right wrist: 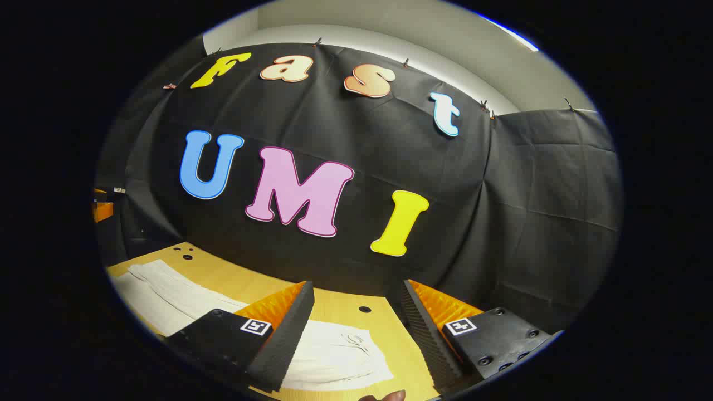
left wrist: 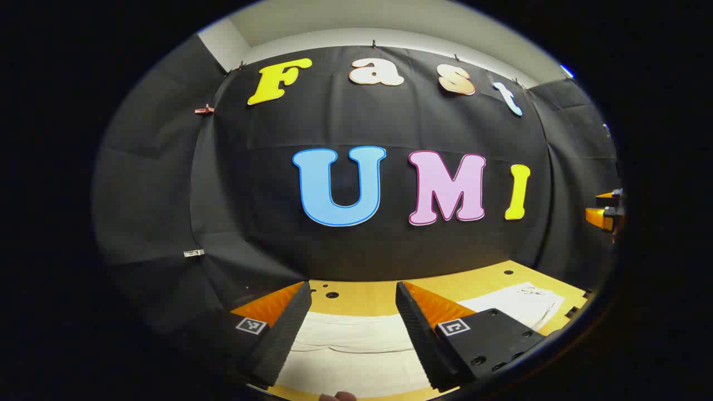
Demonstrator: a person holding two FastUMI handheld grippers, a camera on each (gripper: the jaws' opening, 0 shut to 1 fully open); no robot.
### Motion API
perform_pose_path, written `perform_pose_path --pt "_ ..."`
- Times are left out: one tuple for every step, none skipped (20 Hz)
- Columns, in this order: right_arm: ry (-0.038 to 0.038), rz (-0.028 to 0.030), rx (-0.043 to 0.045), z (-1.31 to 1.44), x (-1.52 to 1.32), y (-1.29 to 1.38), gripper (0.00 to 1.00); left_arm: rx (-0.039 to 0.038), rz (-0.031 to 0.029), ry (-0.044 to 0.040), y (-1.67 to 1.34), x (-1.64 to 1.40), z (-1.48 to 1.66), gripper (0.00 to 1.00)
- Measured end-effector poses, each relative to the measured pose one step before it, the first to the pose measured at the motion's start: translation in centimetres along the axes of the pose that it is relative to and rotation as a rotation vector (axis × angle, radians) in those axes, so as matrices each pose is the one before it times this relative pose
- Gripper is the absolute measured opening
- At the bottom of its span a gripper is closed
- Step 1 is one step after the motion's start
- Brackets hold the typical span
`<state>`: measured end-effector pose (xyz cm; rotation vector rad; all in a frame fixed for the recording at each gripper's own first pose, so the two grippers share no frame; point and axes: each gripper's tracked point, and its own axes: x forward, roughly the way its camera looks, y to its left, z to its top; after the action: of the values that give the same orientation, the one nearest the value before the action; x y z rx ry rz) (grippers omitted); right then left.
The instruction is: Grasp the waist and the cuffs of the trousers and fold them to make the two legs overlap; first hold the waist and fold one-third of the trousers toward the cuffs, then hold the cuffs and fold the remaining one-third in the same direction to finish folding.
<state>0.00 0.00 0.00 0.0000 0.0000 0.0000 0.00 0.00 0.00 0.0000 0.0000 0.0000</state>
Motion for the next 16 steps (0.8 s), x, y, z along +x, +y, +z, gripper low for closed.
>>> perform_pose_path --pt "0.00547 0.00251 -0.00709 -0.295 -0.056 0.069 0.97 0.00971 -0.00203 0.00781 0.115 -0.135 -0.266 0.96" --pt "0.00741 0.00449 -0.00784 -0.217 -0.102 0.083 0.97 0.00559 -0.00487 0.01135 0.102 -0.271 -0.599 0.95" --pt "0.00716 0.00374 -0.00652 -0.163 0.006 0.063 0.97 0.00688 -0.00208 0.00615 0.105 -0.128 -0.268 0.95" --pt "0.00626 0.00267 -0.00701 -0.189 -0.043 0.062 0.97 0.00765 -0.00290 0.00471 0.193 0.194 -0.352 0.95" --pt "0.00272 -0.00178 -0.00693 -0.125 -0.107 0.070 0.97 0.00858 -0.00009 0.00423 0.298 -0.234 -0.333 0.95" --pt "-0.00020 0.00180 -0.00471 -0.096 -0.151 0.032 0.97 0.00846 0.00012 0.00654 0.232 -0.113 -0.254 0.95" --pt "0.00393 0.00410 -0.00481 -0.137 -0.131 0.189 0.97 0.00682 0.00034 0.00842 0.312 -0.180 -0.332 0.95" --pt "0.00351 0.00611 -0.00499 -0.250 -0.097 0.138 0.97 0.00561 -0.00120 0.00882 0.315 -0.179 -0.508 0.95" --pt "0.00561 0.00315 -0.00813 -0.250 -0.114 0.098 0.97 0.00656 -0.00167 0.00777 0.142 -0.172 -0.414 0.95" --pt "0.00654 0.00238 -0.00900 -0.259 -0.107 0.061 0.97 0.00689 -0.00261 0.00621 0.107 -0.185 -0.502 0.95" --pt "0.00490 -0.00164 -0.00751 -0.276 -0.123 -0.082 0.97 0.00632 -0.00560 0.00540 0.021 -0.249 -0.270 0.95" --pt "0.00428 -0.00155 -0.00760 -0.193 -0.116 -0.106 0.97 0.00801 -0.00405 0.00764 0.070 -0.264 -0.493 0.95" --pt "0.00429 -0.00105 -0.01015 -0.259 -0.124 -0.016 0.97 0.00904 -0.00582 0.01201 0.042 -0.215 -0.459 0.96" --pt "0.00527 0.00214 -0.01438 -0.287 -0.186 -0.041 0.97 0.01431 -0.00671 0.01149 0.098 -0.227 -0.738 0.96" --pt "0.00661 0.00438 -0.02808 -0.507 -0.123 0.018 0.97 0.02381 -0.01061 0.01247 -0.066 -0.182 -0.661 0.96" --pt "0.00748 0.00543 -0.04453 -0.572 -0.128 -0.044 0.97 0.03228 -0.02146 0.01485 -0.299 -0.128 -1.152 0.96"
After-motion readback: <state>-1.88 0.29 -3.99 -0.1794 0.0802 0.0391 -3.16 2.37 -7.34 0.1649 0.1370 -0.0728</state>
